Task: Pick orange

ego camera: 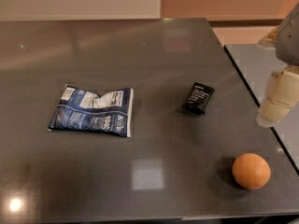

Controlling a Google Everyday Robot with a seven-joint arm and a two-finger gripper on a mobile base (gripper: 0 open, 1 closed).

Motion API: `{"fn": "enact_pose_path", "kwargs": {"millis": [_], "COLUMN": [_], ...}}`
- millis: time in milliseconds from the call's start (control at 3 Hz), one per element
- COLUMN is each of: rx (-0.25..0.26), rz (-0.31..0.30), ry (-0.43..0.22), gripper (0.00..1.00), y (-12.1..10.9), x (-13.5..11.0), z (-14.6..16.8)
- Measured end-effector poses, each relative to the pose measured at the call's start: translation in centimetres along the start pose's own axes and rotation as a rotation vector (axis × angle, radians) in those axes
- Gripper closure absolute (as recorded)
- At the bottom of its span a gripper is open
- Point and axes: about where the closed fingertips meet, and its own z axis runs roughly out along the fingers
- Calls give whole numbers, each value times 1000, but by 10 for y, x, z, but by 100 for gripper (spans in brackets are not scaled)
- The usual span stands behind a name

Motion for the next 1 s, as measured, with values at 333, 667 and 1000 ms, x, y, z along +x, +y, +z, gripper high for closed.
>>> {"fn": "enact_pose_path", "kwargs": {"millis": [333, 667, 1000], "rx": [3, -32, -90], "rz": [-3, -33, -81], "ry": [-6, -37, -61], "gripper": [0, 0, 0], "y": [1, 21, 52], "x": [0, 8, 23], "z": [-2, 2, 13]}}
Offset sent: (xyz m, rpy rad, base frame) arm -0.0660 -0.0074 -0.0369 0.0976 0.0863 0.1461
